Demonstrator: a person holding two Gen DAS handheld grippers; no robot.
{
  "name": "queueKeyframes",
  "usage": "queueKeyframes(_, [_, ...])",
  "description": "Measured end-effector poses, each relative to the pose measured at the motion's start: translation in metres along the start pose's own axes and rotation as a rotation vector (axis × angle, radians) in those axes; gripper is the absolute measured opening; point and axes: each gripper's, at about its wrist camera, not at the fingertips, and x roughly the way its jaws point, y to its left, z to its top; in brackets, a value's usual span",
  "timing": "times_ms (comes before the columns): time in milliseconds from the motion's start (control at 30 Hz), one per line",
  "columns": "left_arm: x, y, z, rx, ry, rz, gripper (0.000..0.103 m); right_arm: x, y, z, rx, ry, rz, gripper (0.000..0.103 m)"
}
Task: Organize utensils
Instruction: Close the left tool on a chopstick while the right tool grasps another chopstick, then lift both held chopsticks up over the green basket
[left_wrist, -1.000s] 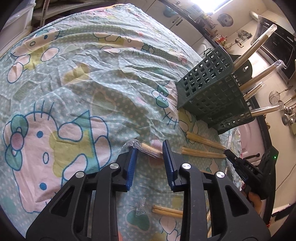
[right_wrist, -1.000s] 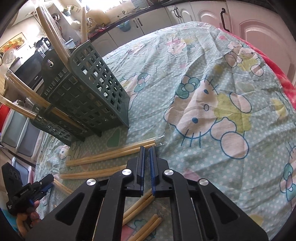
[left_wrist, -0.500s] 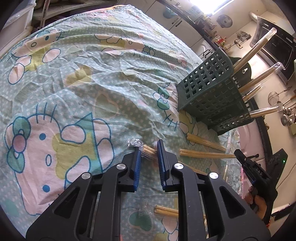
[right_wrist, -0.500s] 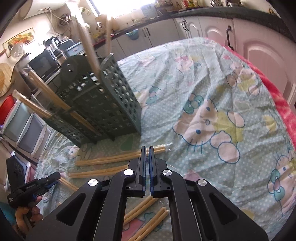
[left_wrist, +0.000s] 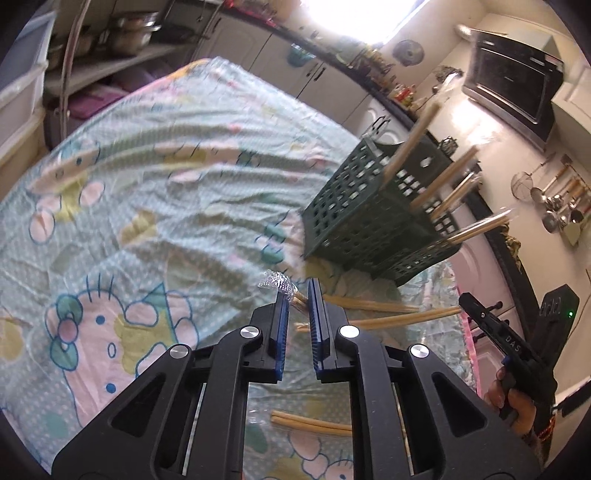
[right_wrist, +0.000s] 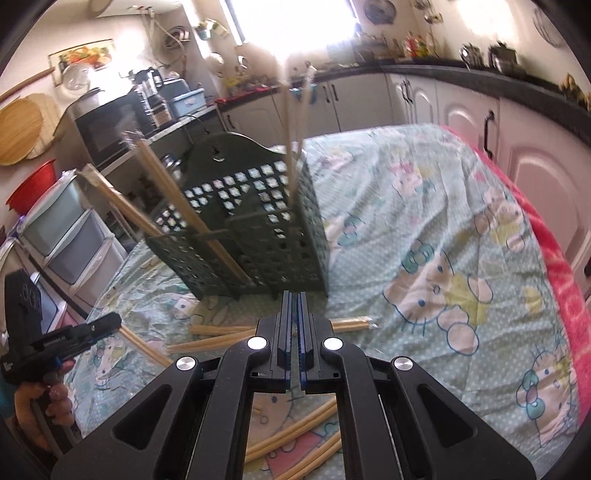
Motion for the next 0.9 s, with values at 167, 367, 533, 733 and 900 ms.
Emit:
queueKeyframes(167, [-0.013,-0.019,0.003,0.053,-0.037,-0.023,0.006,-0.014,0.015,0.006,-0.053,-0.053,0.038,0.003])
queueKeyframes(367, [-0.028,-0.041,0.003,0.107,-0.065,-0.059,0.005,-0.027,0.033,0.009,-0.119,-0.092,0.057,0.003])
queueKeyframes(533, [-0.035,-0.055,0.004,0.148,-0.083,-0.078,0.004,-0.036,0.044,0.010,-0.166,-0.117,0.073,0.003])
queueKeyframes(733, [-0.043,-0.067,0.006,0.175,-0.101,-0.097,0.004,-0.047,0.055,0.013,-0.188,-0.141,0.101,0.003])
queueKeyframes(900, [-0.048,-0.078,0.008,0.201,-0.115,-0.119,0.003,-0.056,0.060,0.016,-0.202,-0.161,0.120,0.003])
